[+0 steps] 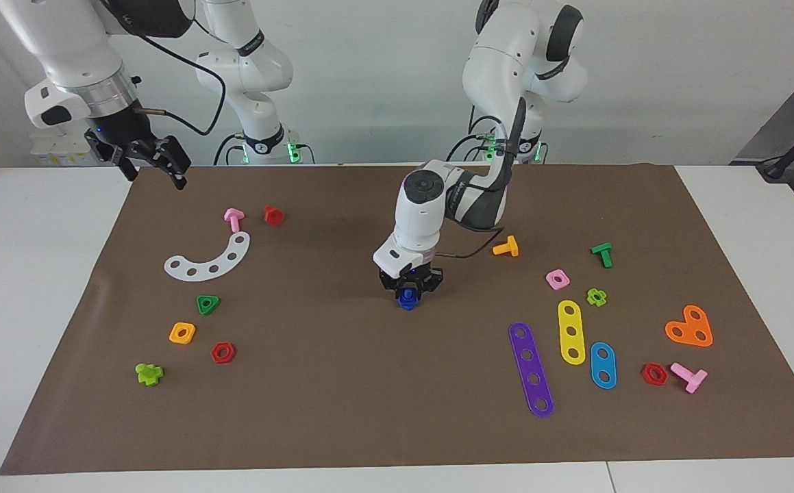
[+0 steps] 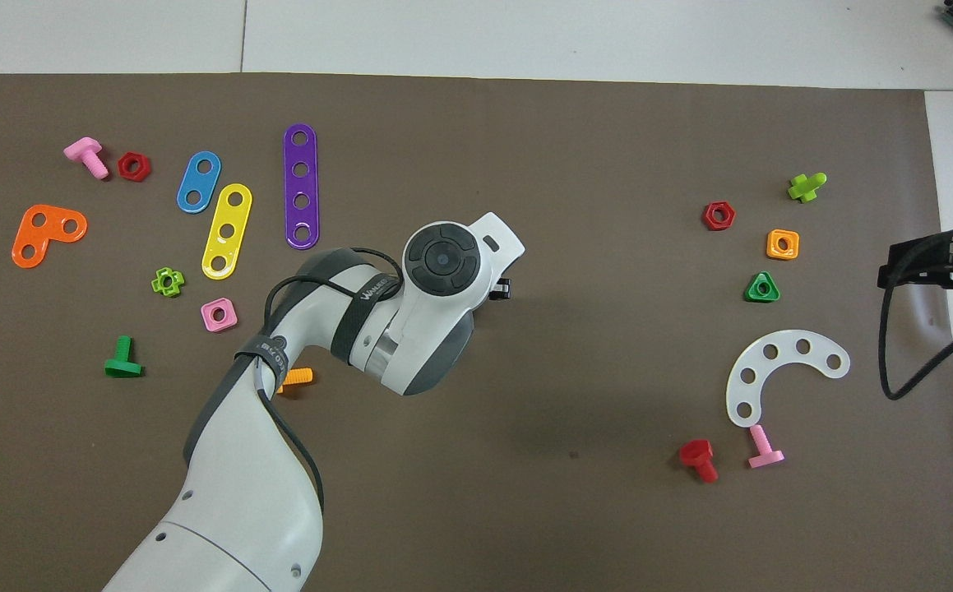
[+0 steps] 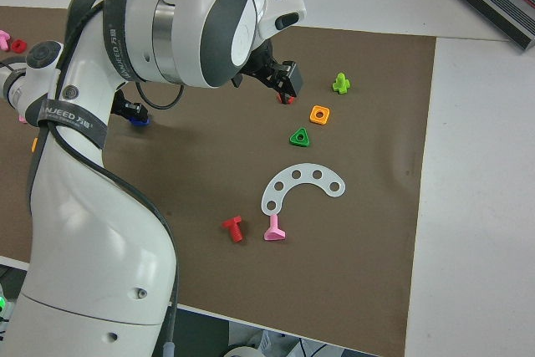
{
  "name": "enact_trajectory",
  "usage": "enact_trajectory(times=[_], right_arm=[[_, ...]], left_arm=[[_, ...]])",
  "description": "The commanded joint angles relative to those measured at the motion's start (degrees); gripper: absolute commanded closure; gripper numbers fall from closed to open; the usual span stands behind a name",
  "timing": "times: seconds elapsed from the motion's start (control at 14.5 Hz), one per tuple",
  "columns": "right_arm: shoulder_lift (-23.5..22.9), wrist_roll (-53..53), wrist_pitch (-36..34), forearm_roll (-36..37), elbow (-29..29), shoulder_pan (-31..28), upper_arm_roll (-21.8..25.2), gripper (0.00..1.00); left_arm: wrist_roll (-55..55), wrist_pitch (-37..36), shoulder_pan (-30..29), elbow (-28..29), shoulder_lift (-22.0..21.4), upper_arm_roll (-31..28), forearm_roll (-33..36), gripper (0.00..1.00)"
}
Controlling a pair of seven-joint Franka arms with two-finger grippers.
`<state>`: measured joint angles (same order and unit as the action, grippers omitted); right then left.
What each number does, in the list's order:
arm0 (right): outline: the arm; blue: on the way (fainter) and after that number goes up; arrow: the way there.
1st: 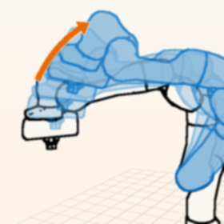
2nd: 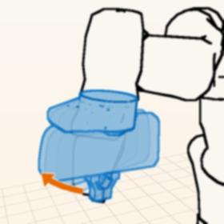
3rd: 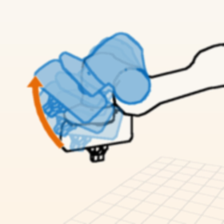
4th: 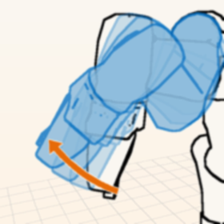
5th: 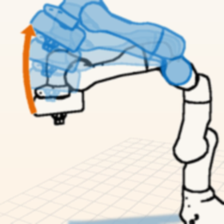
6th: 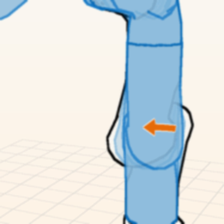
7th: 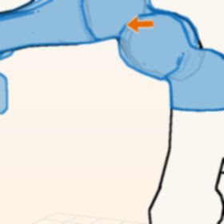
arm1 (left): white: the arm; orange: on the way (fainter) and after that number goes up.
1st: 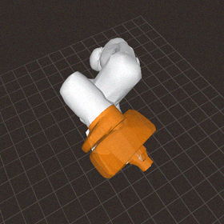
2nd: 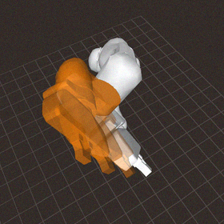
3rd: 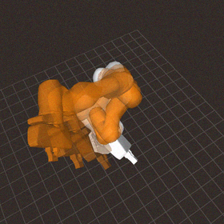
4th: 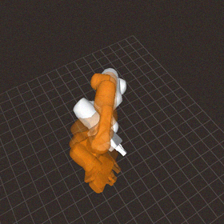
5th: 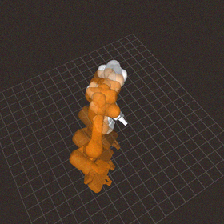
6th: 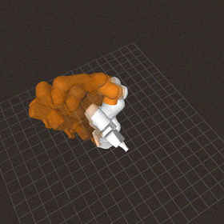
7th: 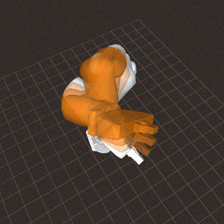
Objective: Unscrew and place screws in storage area
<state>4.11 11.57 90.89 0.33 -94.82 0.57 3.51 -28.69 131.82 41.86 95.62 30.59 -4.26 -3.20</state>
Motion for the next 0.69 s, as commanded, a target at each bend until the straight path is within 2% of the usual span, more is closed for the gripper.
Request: enact_trajectory(times=[0.0, 0.62], right_arm=[[0.9, -1.5, -0.5, -1.1, -0.6, 0.0, 0.3, 0.0], [0.9, -1.5, -0.5, -1.1, -0.6, 0.0, 0.3, 0.0]], left_arm=[[0.0, -0.4, 1.0, 0.0, 0.2, -1.0, 1.0, 0.54], [-0.1, -3.9, 1.0, -2.4, 0.3, -1.0, 0.3, 0.57]])
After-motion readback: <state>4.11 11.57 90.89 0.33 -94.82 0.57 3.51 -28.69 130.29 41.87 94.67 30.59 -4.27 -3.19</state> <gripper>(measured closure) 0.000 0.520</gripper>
